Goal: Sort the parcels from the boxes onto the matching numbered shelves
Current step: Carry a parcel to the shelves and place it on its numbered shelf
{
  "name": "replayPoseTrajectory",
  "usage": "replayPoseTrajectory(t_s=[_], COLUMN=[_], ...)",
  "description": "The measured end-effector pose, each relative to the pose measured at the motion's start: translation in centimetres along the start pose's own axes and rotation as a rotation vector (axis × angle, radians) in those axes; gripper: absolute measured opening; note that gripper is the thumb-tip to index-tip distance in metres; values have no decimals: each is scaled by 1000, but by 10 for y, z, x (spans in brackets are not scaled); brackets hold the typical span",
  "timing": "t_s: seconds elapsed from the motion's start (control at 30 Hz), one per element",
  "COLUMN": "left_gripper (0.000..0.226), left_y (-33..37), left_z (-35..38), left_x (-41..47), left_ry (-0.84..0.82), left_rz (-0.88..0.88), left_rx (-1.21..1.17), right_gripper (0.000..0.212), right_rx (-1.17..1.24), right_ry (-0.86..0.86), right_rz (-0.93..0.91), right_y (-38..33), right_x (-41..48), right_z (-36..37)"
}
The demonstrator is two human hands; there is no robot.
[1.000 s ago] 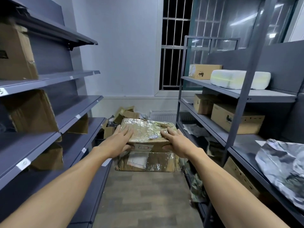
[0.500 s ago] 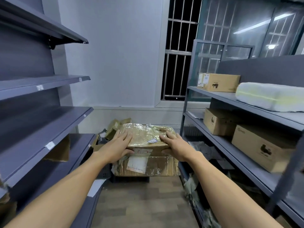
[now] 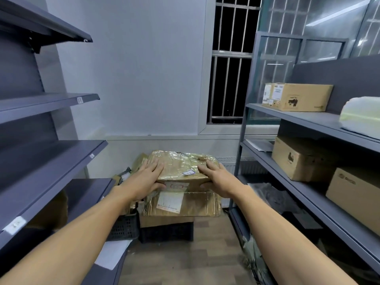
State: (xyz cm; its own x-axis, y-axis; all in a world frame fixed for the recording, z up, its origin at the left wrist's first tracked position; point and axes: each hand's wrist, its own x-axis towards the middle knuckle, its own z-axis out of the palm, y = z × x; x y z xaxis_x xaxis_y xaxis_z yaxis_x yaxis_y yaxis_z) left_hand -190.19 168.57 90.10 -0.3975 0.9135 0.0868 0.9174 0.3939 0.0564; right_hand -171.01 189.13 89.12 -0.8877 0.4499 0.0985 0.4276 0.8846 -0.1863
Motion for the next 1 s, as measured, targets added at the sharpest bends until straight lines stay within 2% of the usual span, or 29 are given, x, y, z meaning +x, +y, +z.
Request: replayPoseTrajectory(t_s=[0.27,0.53,0.77,1.0], left_gripper=[81,82,84,83], left_y=[-33,-50,-70,-102], left_z=[27,24,38,36], left_x=[164,326,392,401], left_ry=[33,28,-16,-15], left_rz=[-45,-121,-147,-193], left_rx=[17,22,32,27], right_gripper=[71,80,77,76], right_rx=[-17,7,7,10], right_ry=[44,20,-23,-41], right_rz=[-88,-99,-131,-185], right_y=[91,182,211,196], right_x=[151,307,374,415], right_z=[7,-5,3,7])
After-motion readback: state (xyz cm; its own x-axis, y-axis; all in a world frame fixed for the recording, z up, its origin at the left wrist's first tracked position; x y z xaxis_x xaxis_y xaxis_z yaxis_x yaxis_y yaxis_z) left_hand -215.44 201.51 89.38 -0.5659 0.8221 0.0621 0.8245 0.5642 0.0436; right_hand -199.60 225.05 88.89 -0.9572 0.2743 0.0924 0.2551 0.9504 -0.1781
